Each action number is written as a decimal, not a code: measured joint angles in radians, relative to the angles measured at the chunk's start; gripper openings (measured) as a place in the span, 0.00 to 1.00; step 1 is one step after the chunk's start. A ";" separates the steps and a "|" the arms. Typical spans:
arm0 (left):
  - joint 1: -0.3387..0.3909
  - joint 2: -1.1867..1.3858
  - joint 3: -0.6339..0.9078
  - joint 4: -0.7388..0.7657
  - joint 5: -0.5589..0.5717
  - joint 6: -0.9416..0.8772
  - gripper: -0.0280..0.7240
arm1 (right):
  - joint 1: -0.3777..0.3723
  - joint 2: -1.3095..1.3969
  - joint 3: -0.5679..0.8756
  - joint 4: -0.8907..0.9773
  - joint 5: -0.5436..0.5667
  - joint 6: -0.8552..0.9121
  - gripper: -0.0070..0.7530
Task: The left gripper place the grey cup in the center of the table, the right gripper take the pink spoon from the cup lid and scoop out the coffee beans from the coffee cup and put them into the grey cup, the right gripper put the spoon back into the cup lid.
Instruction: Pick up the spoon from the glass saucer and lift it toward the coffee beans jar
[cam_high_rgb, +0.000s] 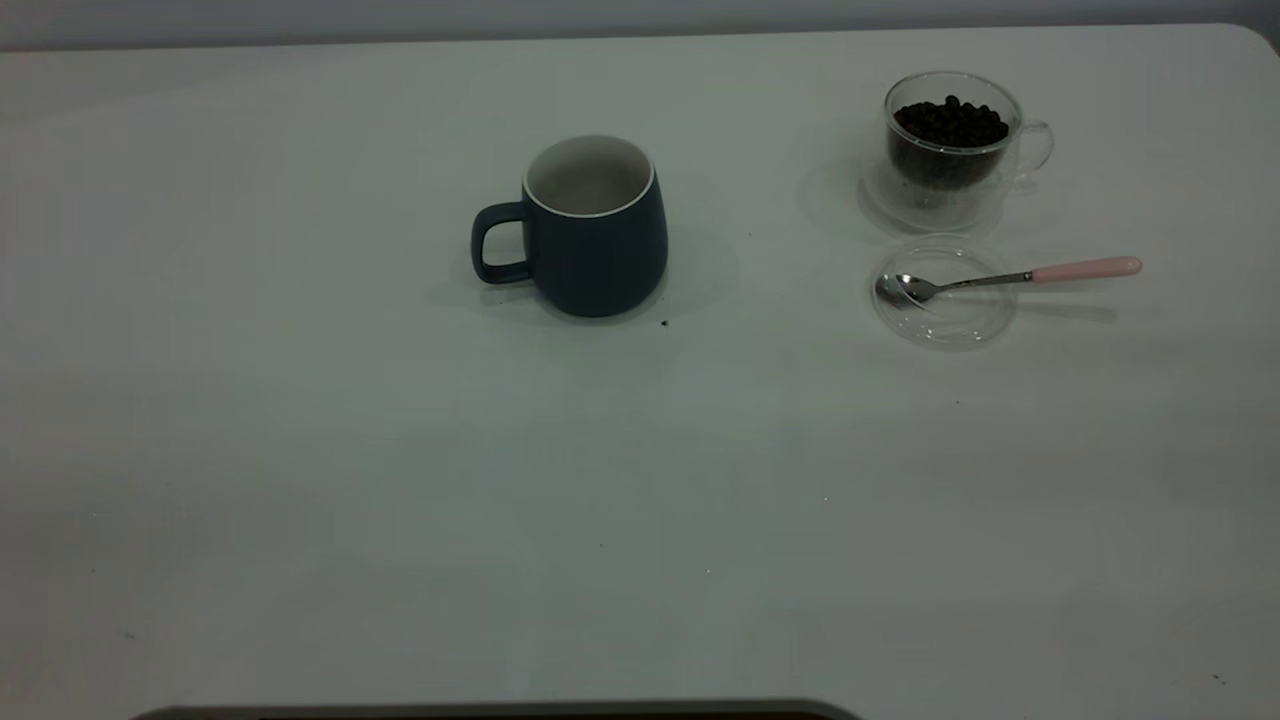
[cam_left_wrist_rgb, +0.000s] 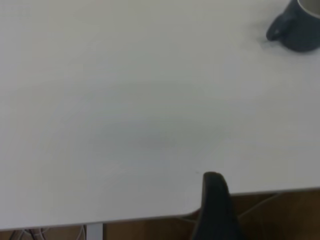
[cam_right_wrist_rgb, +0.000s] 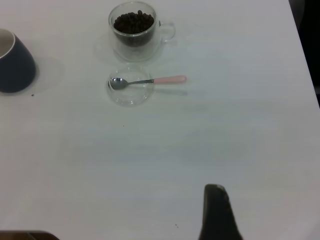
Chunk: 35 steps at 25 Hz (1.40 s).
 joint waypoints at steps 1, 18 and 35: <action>0.004 -0.002 0.000 0.000 0.000 0.000 0.79 | 0.000 0.000 0.000 0.000 0.000 0.000 0.72; 0.006 -0.002 0.000 0.000 0.000 -0.004 0.79 | 0.000 0.000 0.000 0.019 -0.004 0.002 0.72; 0.006 -0.002 0.000 0.000 0.000 -0.004 0.79 | 0.000 0.263 -0.029 0.081 -0.445 0.093 0.75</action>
